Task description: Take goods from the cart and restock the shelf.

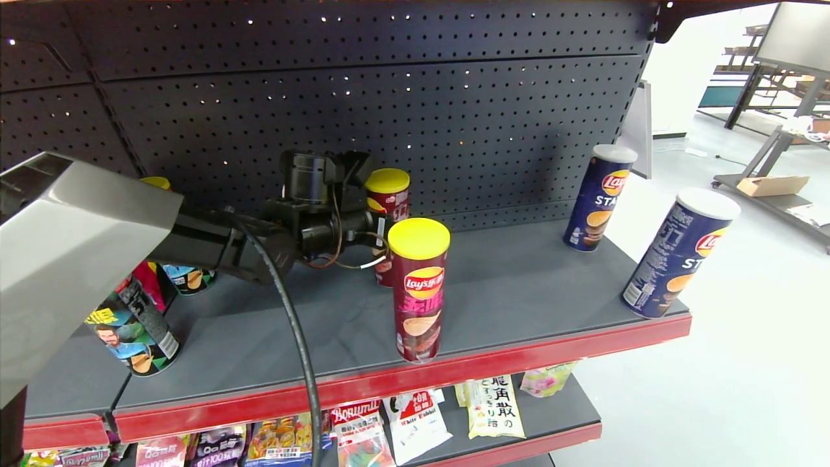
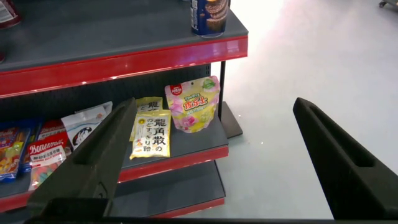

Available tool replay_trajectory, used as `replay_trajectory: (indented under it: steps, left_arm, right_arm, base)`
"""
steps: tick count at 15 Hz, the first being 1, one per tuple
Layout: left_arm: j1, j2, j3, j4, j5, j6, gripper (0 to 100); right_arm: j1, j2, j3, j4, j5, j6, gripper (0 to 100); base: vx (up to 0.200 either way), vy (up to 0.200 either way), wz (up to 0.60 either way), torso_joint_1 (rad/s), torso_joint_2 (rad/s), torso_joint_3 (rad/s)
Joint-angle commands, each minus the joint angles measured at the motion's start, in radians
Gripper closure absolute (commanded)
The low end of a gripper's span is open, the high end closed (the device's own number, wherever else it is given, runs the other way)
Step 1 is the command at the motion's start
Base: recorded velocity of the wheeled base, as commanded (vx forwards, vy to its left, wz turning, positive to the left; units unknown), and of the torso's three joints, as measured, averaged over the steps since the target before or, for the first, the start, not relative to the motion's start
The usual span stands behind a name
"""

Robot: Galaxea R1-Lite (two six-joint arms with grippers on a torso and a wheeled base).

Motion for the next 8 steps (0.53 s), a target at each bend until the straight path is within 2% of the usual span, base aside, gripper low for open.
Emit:
replay_trajectory:
  steps: [1,3,5,7,8]
  left_arm:
    - [0.002,-0.070,0.054,0.050,-0.001,0.005,0]
    - [0.014,-0.134,0.123,0.095,0.000,0.011,0]
    - [0.034,-0.170,0.181,0.098,0.002,0.011,0]
    - [0.043,-0.222,0.283,0.099,0.003,0.012,0]
    - [0.048,-0.237,0.329,0.099,0.005,0.023,0]
  right_arm:
    - [0.000,0.002,0.001,0.000,0.001,0.000,0]
    - [0.000,0.002,-0.001,0.000,0.001,0.000,0]
    - [0.000,0.002,0.001,0.000,0.000,0.000,0]
    - [0.000,0.002,-0.001,0.000,0.000,0.000,0]
    - [0.000,0.002,-0.001,0.000,0.000,0.000,0]
  base:
    - [0.000,0.000,0.00,0.000,0.00,0.000]
    - [0.000,0.000,0.00,0.000,0.00,0.000]
    - [0.000,0.000,0.00,0.000,0.00,0.000]
    - [0.000,0.000,0.00,0.000,0.00,0.000]
    - [0.000,0.000,0.00,0.000,0.00,0.000]
